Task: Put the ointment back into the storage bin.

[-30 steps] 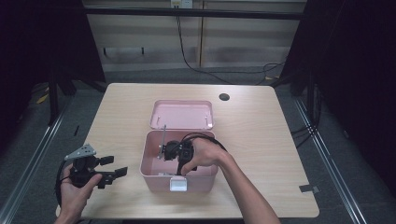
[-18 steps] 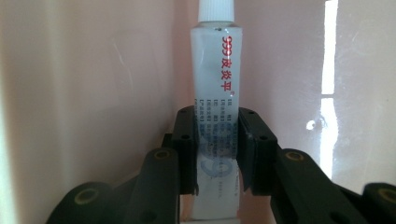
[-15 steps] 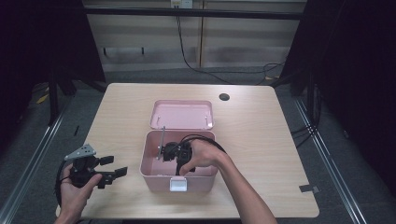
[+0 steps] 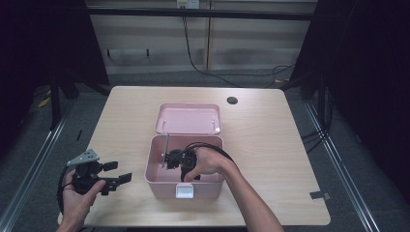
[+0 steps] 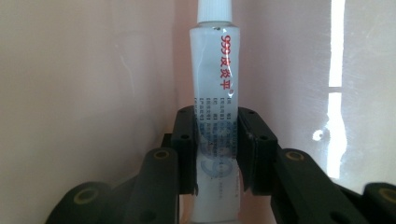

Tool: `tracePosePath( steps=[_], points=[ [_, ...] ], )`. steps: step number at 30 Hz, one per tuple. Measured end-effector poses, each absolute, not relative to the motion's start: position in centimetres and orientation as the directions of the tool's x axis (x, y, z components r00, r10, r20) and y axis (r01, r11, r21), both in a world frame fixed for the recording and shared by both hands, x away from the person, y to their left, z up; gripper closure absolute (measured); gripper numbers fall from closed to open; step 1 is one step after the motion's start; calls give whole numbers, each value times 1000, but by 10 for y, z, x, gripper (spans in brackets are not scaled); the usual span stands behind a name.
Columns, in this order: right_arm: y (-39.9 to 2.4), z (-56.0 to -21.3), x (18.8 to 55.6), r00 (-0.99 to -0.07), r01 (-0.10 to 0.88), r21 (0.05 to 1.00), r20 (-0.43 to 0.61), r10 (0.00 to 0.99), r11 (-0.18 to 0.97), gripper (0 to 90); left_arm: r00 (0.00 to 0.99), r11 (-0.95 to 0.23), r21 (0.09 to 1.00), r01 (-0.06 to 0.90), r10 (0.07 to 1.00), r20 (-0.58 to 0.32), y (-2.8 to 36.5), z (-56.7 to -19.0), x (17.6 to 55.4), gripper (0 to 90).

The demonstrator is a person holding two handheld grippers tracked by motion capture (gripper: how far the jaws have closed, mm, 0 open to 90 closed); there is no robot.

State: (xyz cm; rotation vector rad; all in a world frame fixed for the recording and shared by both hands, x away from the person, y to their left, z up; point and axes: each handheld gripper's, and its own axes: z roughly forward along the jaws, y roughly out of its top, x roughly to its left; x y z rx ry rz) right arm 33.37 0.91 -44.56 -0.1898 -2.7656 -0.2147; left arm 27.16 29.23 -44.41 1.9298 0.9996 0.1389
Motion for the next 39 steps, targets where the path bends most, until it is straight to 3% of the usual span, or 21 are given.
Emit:
tracePosePath(
  steps=[22, 39],
  points=[
    [15, -452, 335, -914, 164, 97, 388, 115, 982, 702, 663, -238, 775, 586, 691, -289, 292, -444, 271, 171],
    [12, -441, 334, -922, 168, 139, 372, 106, 976, 667, 664, -240, 774, 586, 690, -289, 292, -444, 272, 171]
  ],
)
